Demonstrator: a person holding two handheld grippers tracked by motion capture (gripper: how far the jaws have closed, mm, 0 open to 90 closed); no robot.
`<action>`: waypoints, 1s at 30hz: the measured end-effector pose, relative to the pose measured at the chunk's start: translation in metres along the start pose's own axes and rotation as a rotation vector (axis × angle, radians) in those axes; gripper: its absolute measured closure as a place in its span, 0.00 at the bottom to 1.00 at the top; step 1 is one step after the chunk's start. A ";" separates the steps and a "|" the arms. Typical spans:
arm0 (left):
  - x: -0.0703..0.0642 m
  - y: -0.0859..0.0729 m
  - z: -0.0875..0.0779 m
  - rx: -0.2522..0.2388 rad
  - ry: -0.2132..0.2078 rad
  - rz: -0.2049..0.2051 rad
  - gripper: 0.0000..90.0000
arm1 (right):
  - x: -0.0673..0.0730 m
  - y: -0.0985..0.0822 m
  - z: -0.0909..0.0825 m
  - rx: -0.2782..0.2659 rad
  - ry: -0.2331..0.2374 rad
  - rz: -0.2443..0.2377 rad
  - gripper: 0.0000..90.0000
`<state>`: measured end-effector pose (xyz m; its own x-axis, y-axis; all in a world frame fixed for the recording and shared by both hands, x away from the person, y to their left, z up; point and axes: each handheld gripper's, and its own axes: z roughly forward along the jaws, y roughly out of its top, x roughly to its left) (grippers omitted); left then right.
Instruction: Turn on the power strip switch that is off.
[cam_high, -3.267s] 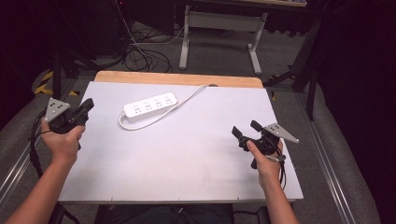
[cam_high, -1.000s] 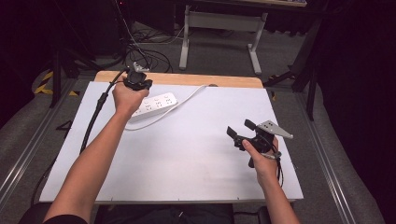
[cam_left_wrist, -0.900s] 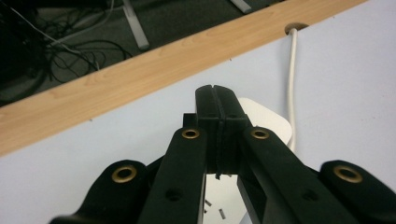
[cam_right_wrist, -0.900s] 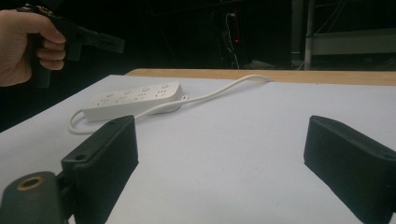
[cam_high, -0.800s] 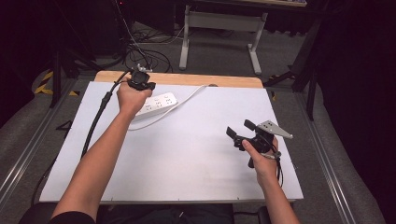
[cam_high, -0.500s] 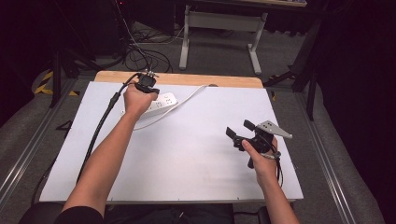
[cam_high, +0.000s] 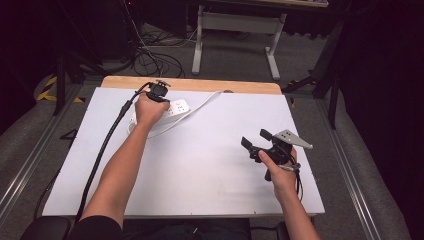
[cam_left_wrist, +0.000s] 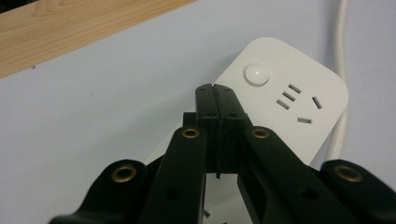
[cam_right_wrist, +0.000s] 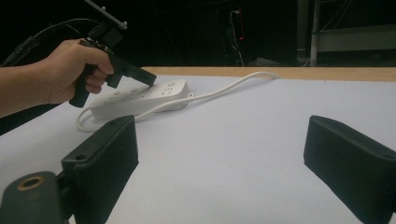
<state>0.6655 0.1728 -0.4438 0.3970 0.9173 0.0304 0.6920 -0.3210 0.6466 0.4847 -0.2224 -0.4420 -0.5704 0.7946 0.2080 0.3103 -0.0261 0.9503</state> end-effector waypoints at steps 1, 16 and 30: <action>0.000 0.000 0.000 0.001 -0.001 0.004 1.00 | 0.000 0.000 0.000 0.000 0.000 -0.001 0.12; 0.009 -0.009 -0.001 -0.047 -0.004 -0.020 1.00 | 0.000 0.000 -0.001 0.003 -0.007 0.003 0.12; -0.008 -0.007 0.003 -0.064 -0.021 0.006 1.00 | -0.003 0.000 -0.006 -0.004 -0.033 0.013 0.11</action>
<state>0.6591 0.1671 -0.4511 0.4140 0.9101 0.0185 0.6502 -0.3099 0.6937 0.4815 -0.2281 -0.4415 -0.5409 0.8137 0.2126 0.3141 -0.0391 0.9486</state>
